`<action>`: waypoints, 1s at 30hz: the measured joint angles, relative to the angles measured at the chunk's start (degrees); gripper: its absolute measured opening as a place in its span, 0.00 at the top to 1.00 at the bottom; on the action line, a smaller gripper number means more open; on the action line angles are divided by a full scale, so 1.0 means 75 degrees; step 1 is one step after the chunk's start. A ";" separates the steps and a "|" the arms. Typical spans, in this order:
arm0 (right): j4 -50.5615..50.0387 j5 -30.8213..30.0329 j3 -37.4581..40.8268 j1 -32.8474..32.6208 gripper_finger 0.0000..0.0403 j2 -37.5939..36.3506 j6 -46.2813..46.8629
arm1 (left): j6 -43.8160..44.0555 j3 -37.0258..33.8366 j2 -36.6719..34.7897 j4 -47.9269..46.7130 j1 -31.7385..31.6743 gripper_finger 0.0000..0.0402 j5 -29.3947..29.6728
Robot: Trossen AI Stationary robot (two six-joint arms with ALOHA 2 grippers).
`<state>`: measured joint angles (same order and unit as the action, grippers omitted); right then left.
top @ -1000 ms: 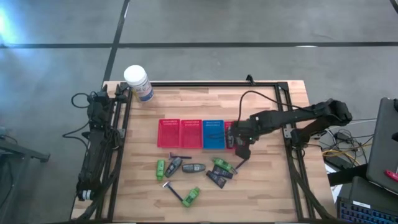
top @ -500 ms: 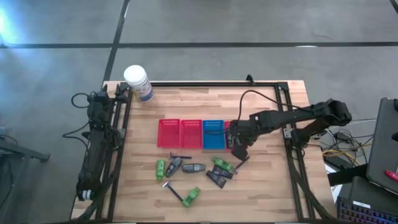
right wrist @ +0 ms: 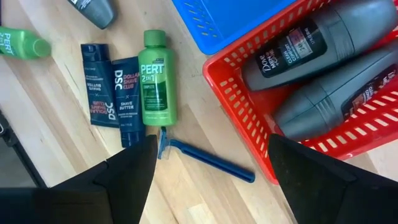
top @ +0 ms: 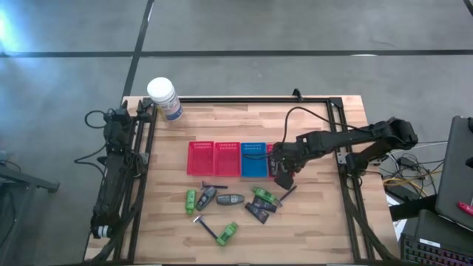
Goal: Pick & Place Travel size toiletries
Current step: Put the green shampoo into the left red bin
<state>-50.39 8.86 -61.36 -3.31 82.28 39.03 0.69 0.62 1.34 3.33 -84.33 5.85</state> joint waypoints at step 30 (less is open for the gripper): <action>-0.0289 0.0006 0.0000 0.0099 0.37 0.0009 -0.0330 | 0.6810 0.2066 0.1060 0.0947 0.0836 0.29 -0.6128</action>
<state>-52.56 8.91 -61.36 -2.57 82.35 36.55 51.76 16.12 9.29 10.44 -78.06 -40.11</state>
